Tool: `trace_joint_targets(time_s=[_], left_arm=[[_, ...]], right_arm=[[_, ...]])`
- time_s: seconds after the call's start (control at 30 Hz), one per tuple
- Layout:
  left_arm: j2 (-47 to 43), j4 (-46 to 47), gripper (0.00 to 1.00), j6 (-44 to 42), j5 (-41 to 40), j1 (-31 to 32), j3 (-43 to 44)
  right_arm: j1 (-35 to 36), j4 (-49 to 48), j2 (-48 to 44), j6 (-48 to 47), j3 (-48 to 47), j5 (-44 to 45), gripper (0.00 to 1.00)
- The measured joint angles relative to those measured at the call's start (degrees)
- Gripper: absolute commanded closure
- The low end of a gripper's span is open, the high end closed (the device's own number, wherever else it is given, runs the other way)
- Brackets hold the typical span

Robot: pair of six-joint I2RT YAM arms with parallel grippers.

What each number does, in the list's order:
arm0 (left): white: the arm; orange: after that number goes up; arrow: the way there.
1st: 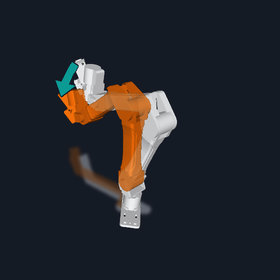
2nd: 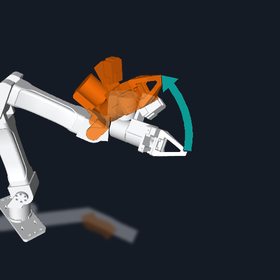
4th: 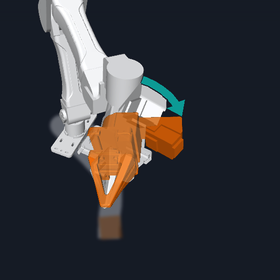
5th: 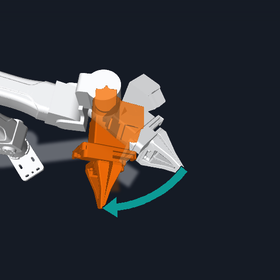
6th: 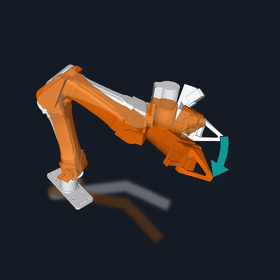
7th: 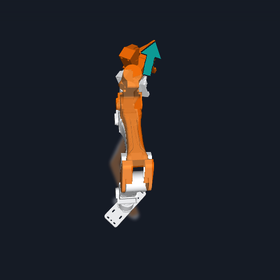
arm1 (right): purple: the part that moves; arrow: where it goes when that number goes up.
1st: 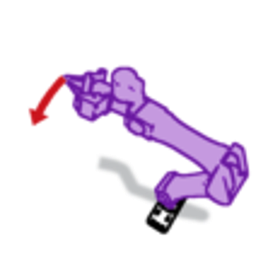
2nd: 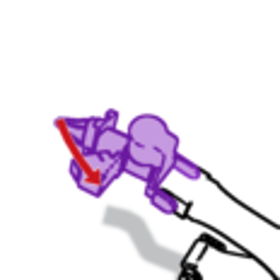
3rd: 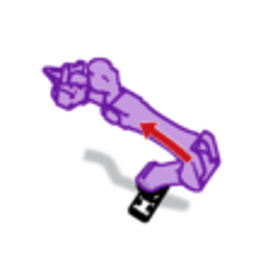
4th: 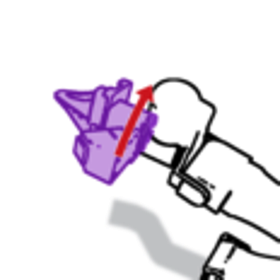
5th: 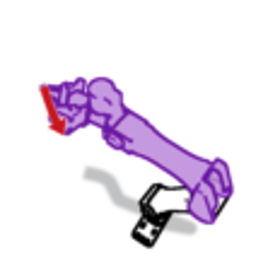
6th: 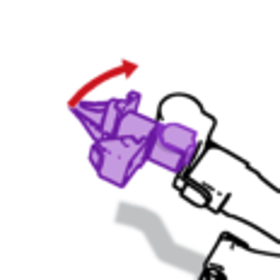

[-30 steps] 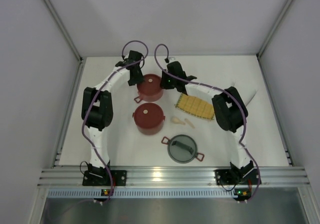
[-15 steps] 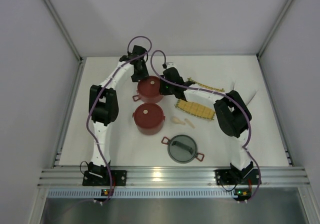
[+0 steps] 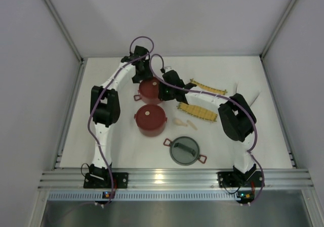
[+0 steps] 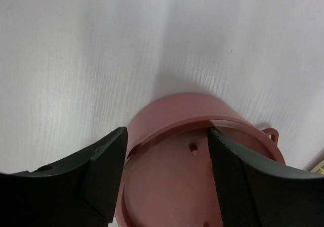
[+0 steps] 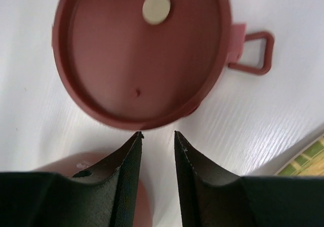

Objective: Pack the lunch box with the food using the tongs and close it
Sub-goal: Pick up the packing box from the center of the board.

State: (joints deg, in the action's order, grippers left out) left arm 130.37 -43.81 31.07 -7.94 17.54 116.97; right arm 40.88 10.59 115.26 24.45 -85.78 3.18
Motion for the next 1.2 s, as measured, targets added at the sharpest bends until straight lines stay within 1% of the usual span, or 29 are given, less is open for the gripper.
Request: trace_joint_targets(time_s=[0.17,0.43,0.73,0.87,0.97,1.07,1.2], left_arm=[[-0.5,3.4,0.27,-0.1,0.1,-0.2,-1.8],[-5.6,10.6,0.23,-0.2,-0.8,-0.4,-10.5],[-14.4,17.2,0.23,-0.2,-1.1,-0.5,-14.5],[-18.8,17.4,0.25,1.7,-4.1,-0.5,-16.7],[-22.7,17.6,0.27,3.7,-6.9,-0.3,-21.8],[-26.5,18.1,0.3,5.5,-8.9,-0.1,-29.5],[-27.5,18.1,0.33,7.1,-10.0,0.4,-35.7]], right_arm=[[1.4,5.2,-0.1,-0.8,0.3,-0.8,0.61],[0.6,7.0,-0.1,-1.5,-0.2,-0.2,0.6],[-1.0,7.8,-2.9,-2.9,-4.0,0.1,0.6],[-2.7,7.6,-3.1,-3.6,-7.9,0.1,0.61],[-4.2,7.5,-2.4,-3.9,-10.9,-0.3,0.63],[-5.2,6.5,-0.7,-4.1,-13.3,-0.9,0.66],[-5.6,6.1,2.0,-4.4,-15.0,-2.4,0.69]])
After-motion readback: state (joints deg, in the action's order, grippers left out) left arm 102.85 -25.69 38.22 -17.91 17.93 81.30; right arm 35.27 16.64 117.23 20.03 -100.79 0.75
